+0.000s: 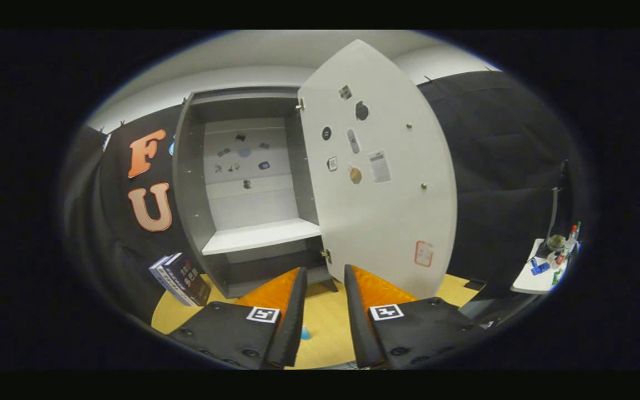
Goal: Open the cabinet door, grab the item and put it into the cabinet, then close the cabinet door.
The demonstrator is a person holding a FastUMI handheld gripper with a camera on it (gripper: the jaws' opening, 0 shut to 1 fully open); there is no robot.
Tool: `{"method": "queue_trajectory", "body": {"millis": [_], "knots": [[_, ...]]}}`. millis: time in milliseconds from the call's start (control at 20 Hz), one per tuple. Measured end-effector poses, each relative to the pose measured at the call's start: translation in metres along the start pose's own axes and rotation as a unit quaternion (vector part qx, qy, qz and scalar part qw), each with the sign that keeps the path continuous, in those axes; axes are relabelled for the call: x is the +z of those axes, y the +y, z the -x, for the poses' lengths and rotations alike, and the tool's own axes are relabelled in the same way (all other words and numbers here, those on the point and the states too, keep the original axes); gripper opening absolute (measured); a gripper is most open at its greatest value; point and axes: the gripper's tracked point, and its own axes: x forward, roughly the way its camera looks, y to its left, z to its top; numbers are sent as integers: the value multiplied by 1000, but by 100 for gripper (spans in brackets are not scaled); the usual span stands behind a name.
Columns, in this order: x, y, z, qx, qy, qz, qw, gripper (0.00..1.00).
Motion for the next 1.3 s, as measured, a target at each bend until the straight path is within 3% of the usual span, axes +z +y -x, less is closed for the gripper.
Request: {"method": "queue_trajectory", "body": {"millis": [200,650,700,1300], "knots": [[-47,23,-17,14,27,13,999,66],[-176,47,-64,41,115,45,991,92],[-188,46,-69,40,123,45,991,100],[-302,33,-109,41,218,51,974,100]]}}
